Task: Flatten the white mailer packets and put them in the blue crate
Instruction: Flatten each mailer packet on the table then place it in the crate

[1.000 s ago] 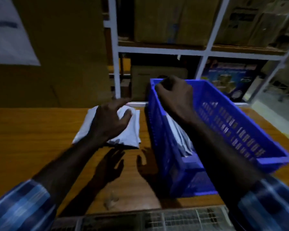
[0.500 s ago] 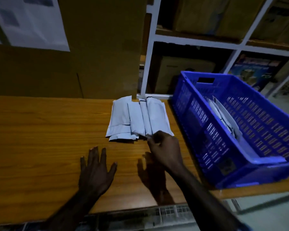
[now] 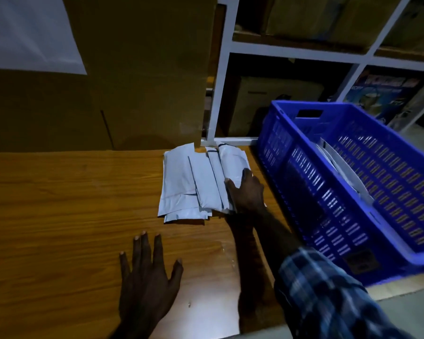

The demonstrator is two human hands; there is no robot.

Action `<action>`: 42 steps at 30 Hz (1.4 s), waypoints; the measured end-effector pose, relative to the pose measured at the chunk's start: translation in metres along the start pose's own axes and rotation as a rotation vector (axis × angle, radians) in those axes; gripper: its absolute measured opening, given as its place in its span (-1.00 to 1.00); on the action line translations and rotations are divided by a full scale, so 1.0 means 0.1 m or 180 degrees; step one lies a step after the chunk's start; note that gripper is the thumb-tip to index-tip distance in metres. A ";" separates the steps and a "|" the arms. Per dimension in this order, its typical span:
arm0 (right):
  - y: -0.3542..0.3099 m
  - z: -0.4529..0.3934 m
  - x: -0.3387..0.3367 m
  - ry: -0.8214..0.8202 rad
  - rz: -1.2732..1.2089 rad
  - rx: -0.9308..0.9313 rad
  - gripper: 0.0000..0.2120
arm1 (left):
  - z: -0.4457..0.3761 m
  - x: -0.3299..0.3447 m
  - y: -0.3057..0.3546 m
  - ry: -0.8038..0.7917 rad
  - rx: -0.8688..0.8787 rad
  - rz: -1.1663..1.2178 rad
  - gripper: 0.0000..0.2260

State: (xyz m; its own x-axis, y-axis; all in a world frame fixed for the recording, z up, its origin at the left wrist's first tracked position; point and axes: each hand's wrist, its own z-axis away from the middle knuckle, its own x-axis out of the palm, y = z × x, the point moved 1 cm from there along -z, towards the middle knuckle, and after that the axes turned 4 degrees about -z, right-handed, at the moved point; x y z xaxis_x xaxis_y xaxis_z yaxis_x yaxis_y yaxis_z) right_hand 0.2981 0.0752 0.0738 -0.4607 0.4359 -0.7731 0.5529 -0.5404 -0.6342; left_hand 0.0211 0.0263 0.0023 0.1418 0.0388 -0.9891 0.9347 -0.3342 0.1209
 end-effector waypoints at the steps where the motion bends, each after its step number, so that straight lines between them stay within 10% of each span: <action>1: 0.03 -0.02 0.05 0.0023 -0.0061 -0.0017 -0.37 | 0.00 0.00 0.00 0.0027 0.0000 0.0003 -0.27; 13: -0.19 0.15 -0.39 0.1191 -0.1161 -0.0454 -0.72 | 0.00 -0.09 0.00 0.0023 -0.0164 0.0585 -0.24; 24: 0.42 1.54 -0.48 -0.0776 0.0119 -0.2725 -0.64 | 0.09 -0.21 -0.25 0.0624 -0.1179 0.4316 -0.61; 32: 0.38 1.73 -0.17 -0.0775 0.0597 -0.2745 -0.67 | 0.28 -0.08 -0.08 0.0212 0.0722 0.1655 -0.41; 42: 0.28 2.01 0.43 -0.0248 0.0942 -0.2583 -0.56 | 0.26 -0.08 -0.03 0.0481 0.1394 0.1013 -0.52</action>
State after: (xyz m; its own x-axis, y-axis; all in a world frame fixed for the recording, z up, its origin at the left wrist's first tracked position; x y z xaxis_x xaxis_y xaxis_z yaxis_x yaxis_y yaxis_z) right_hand 0.1543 -0.0652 0.0243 -0.2494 0.2919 -0.9233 0.9684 0.0696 -0.2396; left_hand 0.0091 0.0027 0.0077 0.4700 -0.0043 -0.8826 0.6202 -0.7100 0.3337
